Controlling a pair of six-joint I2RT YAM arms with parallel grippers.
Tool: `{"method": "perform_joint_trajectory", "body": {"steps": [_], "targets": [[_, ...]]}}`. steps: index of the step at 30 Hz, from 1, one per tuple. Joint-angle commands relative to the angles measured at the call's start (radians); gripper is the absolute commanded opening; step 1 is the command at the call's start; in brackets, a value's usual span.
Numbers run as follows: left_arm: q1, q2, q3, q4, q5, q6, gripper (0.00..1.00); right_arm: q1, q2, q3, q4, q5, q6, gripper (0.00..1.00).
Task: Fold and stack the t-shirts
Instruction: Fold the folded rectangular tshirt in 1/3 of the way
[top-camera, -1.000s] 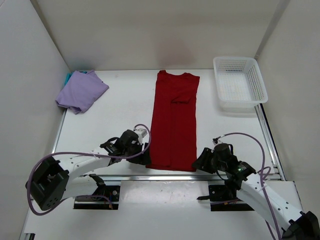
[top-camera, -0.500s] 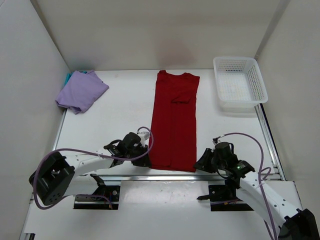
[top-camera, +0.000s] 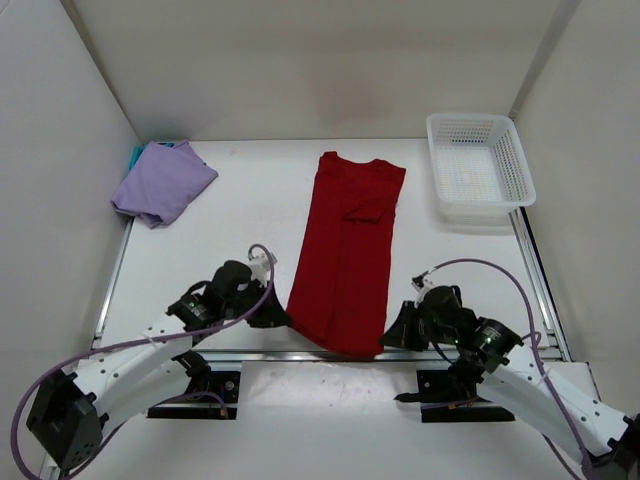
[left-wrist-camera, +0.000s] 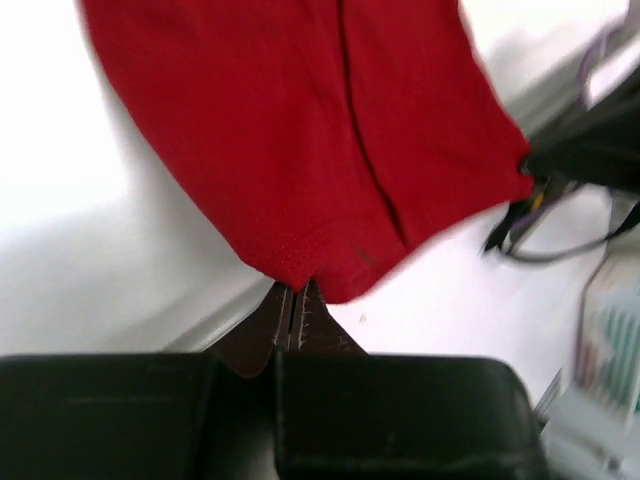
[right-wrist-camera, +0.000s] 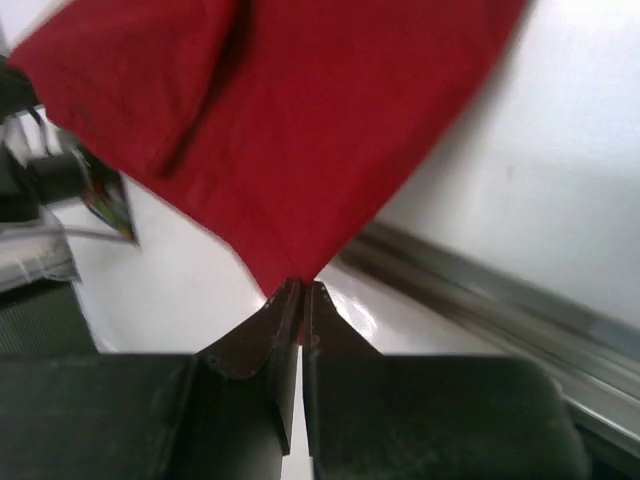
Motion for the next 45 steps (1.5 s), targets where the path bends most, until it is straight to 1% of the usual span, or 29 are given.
{"method": "perform_joint_trajectory", "body": {"steps": [1,2,3,4,6,7,8,9,10,11,13,15,17,21,25,26,28,29,31,32,33,35,37,38,39,41,42,43,45], "targets": [[0.083,0.045,0.129,-0.051,0.030,0.035,0.00,-0.138,0.118,0.110,0.036,-0.031,-0.111,0.00],[0.090,0.093,0.184,-0.025,0.008,0.047,0.00,-0.271,0.187,0.125,0.074,-0.085,-0.208,0.00],[0.102,0.149,0.238,-0.011,0.001,0.046,0.00,-0.398,0.243,0.154,0.139,-0.184,-0.287,0.00],[0.120,0.174,0.264,0.018,0.000,0.056,0.00,-0.453,0.277,0.162,0.198,-0.237,-0.312,0.00],[0.154,0.276,0.338,0.117,-0.026,0.041,0.00,-0.604,0.414,0.258,0.253,-0.259,-0.408,0.00],[0.178,0.342,0.391,0.133,-0.035,0.043,0.00,-0.616,0.453,0.312,0.274,-0.253,-0.439,0.00],[0.194,0.382,0.422,0.164,-0.038,0.049,0.00,-0.648,0.531,0.340,0.300,-0.253,-0.453,0.00],[0.217,0.461,0.483,0.170,-0.049,0.061,0.00,-0.657,0.597,0.389,0.323,-0.248,-0.474,0.00],[0.217,0.541,0.547,0.175,-0.061,0.064,0.00,-0.672,0.674,0.432,0.334,-0.228,-0.476,0.00],[0.240,0.577,0.574,0.182,-0.055,0.064,0.00,-0.686,0.705,0.448,0.367,-0.231,-0.479,0.00],[0.263,0.696,0.673,0.192,-0.062,0.064,0.00,-0.711,0.833,0.503,0.426,-0.250,-0.468,0.00],[0.278,0.782,0.736,0.193,-0.093,0.078,0.00,-0.720,0.904,0.547,0.467,-0.221,-0.458,0.00],[0.297,0.891,0.809,0.176,-0.093,0.087,0.00,-0.720,0.975,0.584,0.506,-0.234,-0.439,0.00],[0.321,1.036,0.922,0.166,-0.090,0.090,0.00,-0.731,1.119,0.676,0.576,-0.256,-0.425,0.00],[0.332,1.108,0.984,0.219,-0.079,0.063,0.00,-0.743,1.219,0.734,0.592,-0.239,-0.422,0.00],[0.333,1.119,0.976,0.256,-0.079,0.054,0.00,-0.746,1.246,0.741,0.601,-0.236,-0.421,0.00],[0.343,1.149,0.991,0.268,-0.058,0.041,0.12,-0.749,1.276,0.742,0.606,-0.239,-0.410,0.00],[0.346,1.163,0.997,0.283,-0.040,0.043,0.15,-0.757,1.289,0.750,0.636,-0.236,-0.410,0.02],[0.355,1.151,0.981,0.329,-0.003,0.017,0.34,-0.762,1.297,0.759,0.654,-0.236,-0.401,0.11],[0.356,1.140,0.967,0.348,0.003,0.001,0.38,-0.766,1.299,0.768,0.642,-0.246,-0.396,0.19],[0.360,1.105,0.946,0.391,-0.003,-0.003,0.44,-0.759,1.299,0.785,0.645,-0.247,-0.399,0.22],[0.358,1.051,0.904,0.423,-0.004,-0.011,0.47,-0.768,1.267,0.797,0.616,-0.227,-0.410,0.34],[0.352,0.978,0.841,0.451,-0.021,-0.012,0.43,-0.762,1.210,0.788,0.616,-0.190,-0.427,0.40],[0.341,0.923,0.782,0.475,-0.024,-0.019,0.39,-0.745,1.167,0.767,0.590,-0.143,-0.432,0.40],[0.331,0.866,0.714,0.509,-0.035,-0.028,0.38,-0.720,1.124,0.741,0.593,-0.121,-0.450,0.37],[0.271,0.815,0.616,0.540,-0.033,-0.031,0.37,-0.671,1.083,0.687,0.636,-0.093,-0.458,0.08],[0.257,0.798,0.559,0.563,-0.039,-0.034,0.36,-0.627,1.079,0.669,0.644,-0.096,-0.470,0.03],[0.229,0.789,0.528,0.575,-0.056,-0.039,0.35,-0.604,1.082,0.656,0.664,-0.093,-0.479,0.00],[0.215,0.807,0.443,0.629,-0.053,-0.052,0.33,-0.515,1.136,0.665,0.679,-0.096,-0.499,0.00]]}}
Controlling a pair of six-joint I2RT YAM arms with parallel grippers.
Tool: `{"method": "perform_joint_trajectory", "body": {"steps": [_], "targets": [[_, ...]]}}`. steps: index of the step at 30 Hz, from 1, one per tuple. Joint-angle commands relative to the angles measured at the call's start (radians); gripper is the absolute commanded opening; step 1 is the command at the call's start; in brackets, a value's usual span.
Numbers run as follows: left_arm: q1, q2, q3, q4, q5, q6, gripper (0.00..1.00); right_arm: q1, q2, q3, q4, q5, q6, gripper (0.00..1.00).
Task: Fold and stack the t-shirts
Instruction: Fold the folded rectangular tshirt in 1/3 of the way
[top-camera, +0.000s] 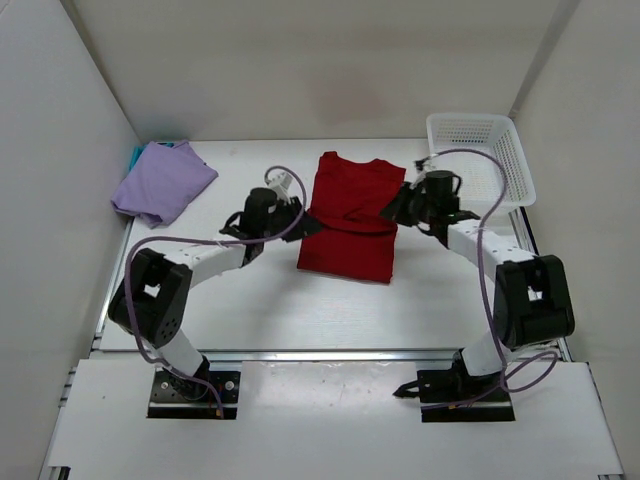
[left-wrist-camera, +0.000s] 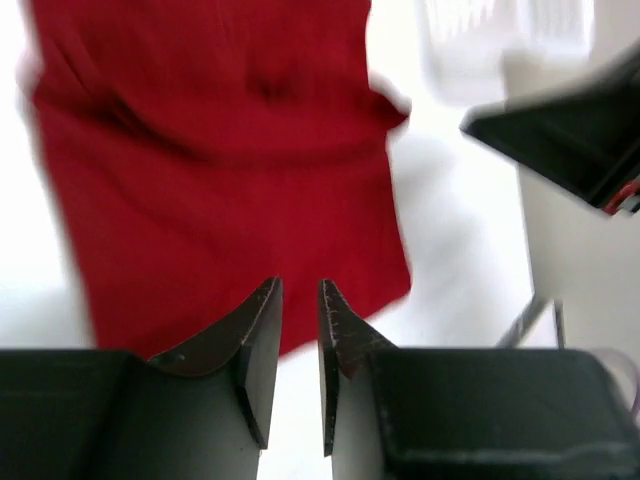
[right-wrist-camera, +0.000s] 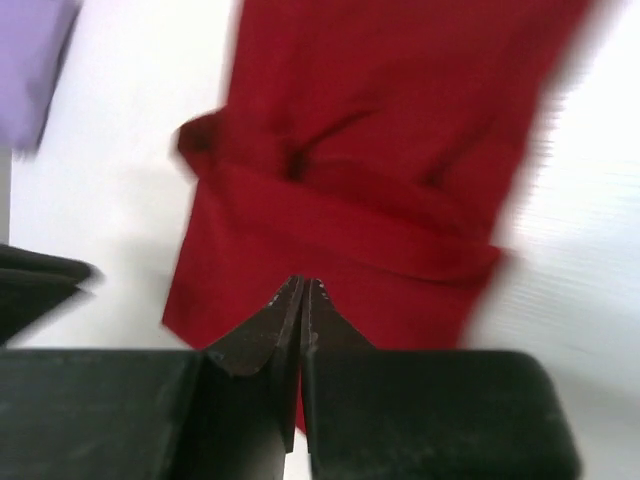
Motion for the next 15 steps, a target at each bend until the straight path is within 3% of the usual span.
{"method": "perform_joint_trajectory", "body": {"steps": [1,5,15], "targets": [[-0.031,0.032,-0.107,0.078,0.019,-0.025,0.31,0.120,0.058,0.007,0.056,0.016,-0.053,0.00],[-0.040,0.077,-0.142,0.070,0.013,-0.019,0.30,0.213,0.164,0.058,0.061,0.050,-0.086,0.00],[-0.048,0.050,-0.284,0.099,-0.001,-0.012,0.29,0.236,0.359,0.239,-0.022,0.122,-0.142,0.00]]}}
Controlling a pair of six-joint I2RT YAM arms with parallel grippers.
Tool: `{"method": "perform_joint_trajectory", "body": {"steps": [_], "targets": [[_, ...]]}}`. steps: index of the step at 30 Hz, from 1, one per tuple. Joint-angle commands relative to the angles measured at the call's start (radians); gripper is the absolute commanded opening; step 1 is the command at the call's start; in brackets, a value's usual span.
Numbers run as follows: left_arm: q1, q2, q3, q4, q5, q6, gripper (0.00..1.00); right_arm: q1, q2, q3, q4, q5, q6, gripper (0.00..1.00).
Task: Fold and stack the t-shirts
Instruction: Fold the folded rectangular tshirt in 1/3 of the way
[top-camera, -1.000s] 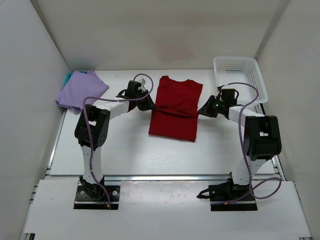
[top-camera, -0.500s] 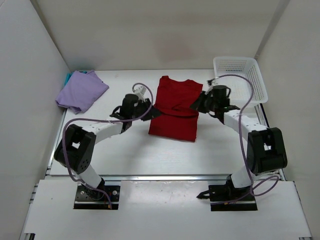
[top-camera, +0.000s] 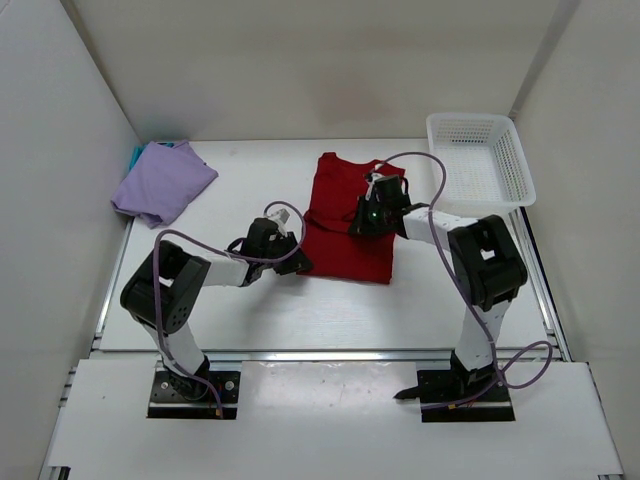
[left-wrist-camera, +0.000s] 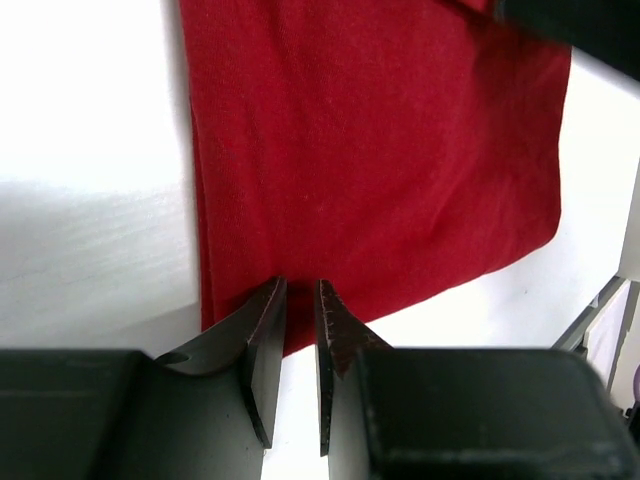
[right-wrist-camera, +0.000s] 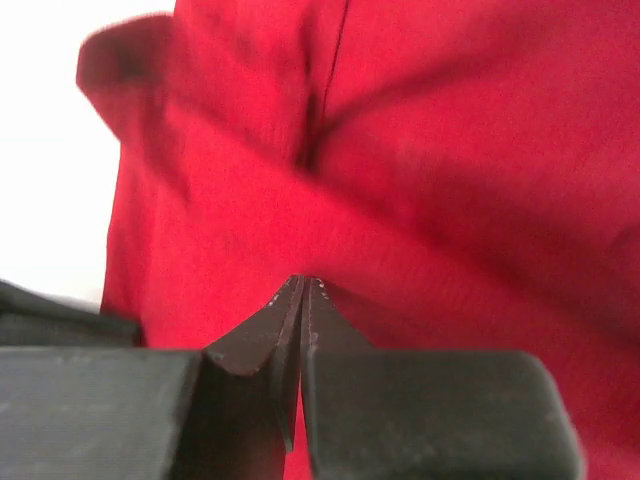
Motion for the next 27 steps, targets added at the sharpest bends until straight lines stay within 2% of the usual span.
{"method": "perform_joint_trajectory", "body": {"steps": [1,6,13,16,21,27], "targets": [[-0.009,-0.054,-0.070,0.022,-0.007,0.004,0.29,0.000,0.058,0.090,-0.014,0.059,-0.058,0.00],[-0.015,-0.079,-0.129,0.062,0.016,-0.022,0.29,0.016,0.098,0.127,-0.042,0.125,-0.070,0.00],[-0.032,-0.142,-0.161,0.062,0.007,-0.010,0.28,0.061,-0.153,-0.042,0.019,0.148,-0.052,0.00],[-0.026,-0.192,-0.169,0.050,-0.002,-0.009,0.28,0.073,-0.201,-0.103,0.064,0.133,-0.027,0.00],[-0.059,-0.234,-0.109,0.006,-0.027,0.011,0.28,0.099,-0.129,-0.113,0.093,0.076,-0.012,0.00],[-0.069,-0.154,-0.107,0.048,-0.001,-0.007,0.27,0.104,-0.034,-0.050,0.085,0.065,-0.012,0.00]]}}
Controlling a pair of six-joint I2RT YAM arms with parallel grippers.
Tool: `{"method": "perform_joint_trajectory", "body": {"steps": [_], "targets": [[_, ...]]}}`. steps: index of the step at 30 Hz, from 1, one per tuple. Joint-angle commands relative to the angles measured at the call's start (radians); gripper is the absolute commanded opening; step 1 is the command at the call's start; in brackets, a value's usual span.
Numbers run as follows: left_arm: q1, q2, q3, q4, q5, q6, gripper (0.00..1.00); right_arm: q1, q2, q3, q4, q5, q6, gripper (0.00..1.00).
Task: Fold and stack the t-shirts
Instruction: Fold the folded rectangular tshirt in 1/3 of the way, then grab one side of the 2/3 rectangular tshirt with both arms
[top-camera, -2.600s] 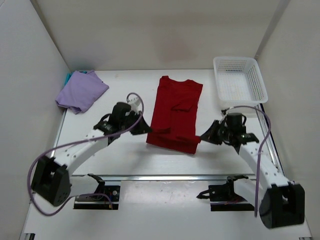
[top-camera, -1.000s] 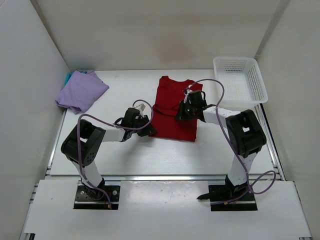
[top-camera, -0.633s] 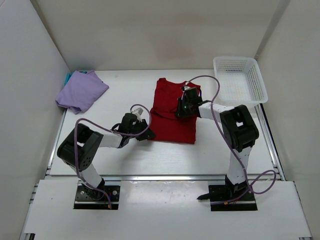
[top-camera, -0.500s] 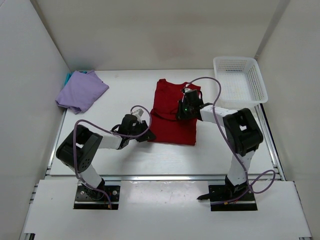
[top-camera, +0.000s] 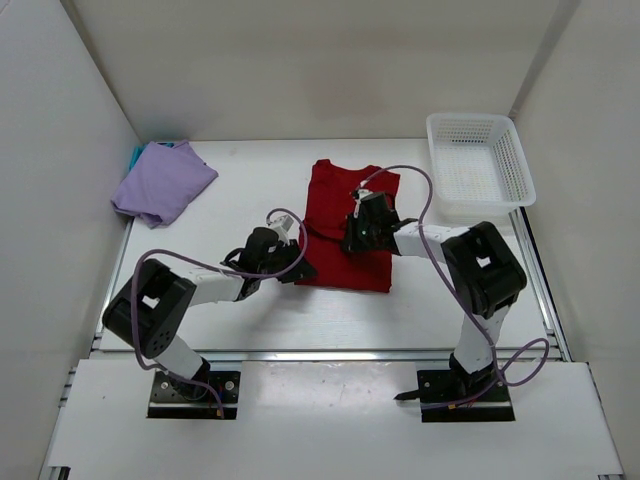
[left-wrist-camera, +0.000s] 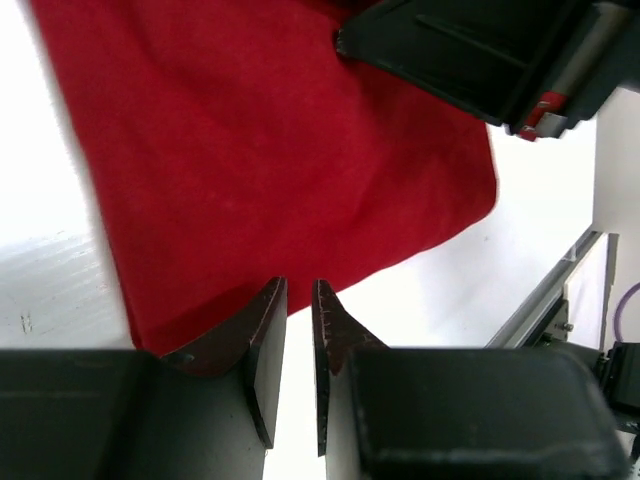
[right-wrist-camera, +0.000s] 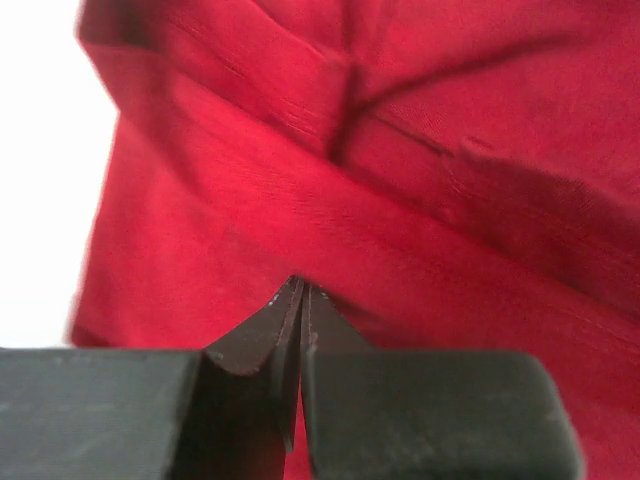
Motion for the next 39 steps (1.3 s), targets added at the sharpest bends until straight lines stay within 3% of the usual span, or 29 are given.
{"method": "perform_joint_trajectory", "body": {"steps": [1,11,16,19,22,24,28,33,37,38,39], "targets": [[0.009,0.040,-0.007,0.026,0.014,-0.003,0.27,-0.014,0.039,0.057,0.025,-0.008,-0.002,0.00],[0.011,0.018,-0.058,0.034,0.014,-0.011,0.26,-0.129,0.204,0.283,0.004,0.035,-0.026,0.00],[0.017,-0.093,-0.055,-0.015,0.014,-0.009,0.30,-0.138,0.125,0.305,-0.031,0.021,-0.014,0.00],[0.032,-0.171,-0.055,-0.081,-0.017,0.020,0.33,-0.132,-0.031,0.180,-0.006,0.049,0.029,0.00],[0.058,-0.237,-0.073,-0.141,-0.069,0.054,0.36,-0.118,-0.228,-0.125,0.092,0.058,0.133,0.00],[0.074,-0.258,-0.103,-0.167,-0.073,0.066,0.36,-0.132,-0.361,-0.280,0.180,-0.015,0.213,0.00],[0.086,-0.263,-0.143,-0.158,-0.083,0.066,0.37,-0.152,-0.501,-0.558,0.228,-0.025,0.273,0.00],[0.091,-0.223,-0.150,-0.135,-0.058,0.062,0.43,-0.187,-0.610,-0.736,0.240,-0.037,0.287,0.00],[0.088,-0.185,-0.142,-0.129,-0.060,0.063,0.49,-0.197,-0.614,-0.763,0.211,-0.039,0.271,0.00],[0.095,-0.173,-0.137,-0.127,-0.052,0.068,0.51,-0.195,-0.628,-0.772,0.208,-0.049,0.270,0.01],[0.085,-0.168,-0.137,-0.120,-0.049,0.059,0.51,-0.200,-0.650,-0.772,0.205,-0.066,0.270,0.08]]}}
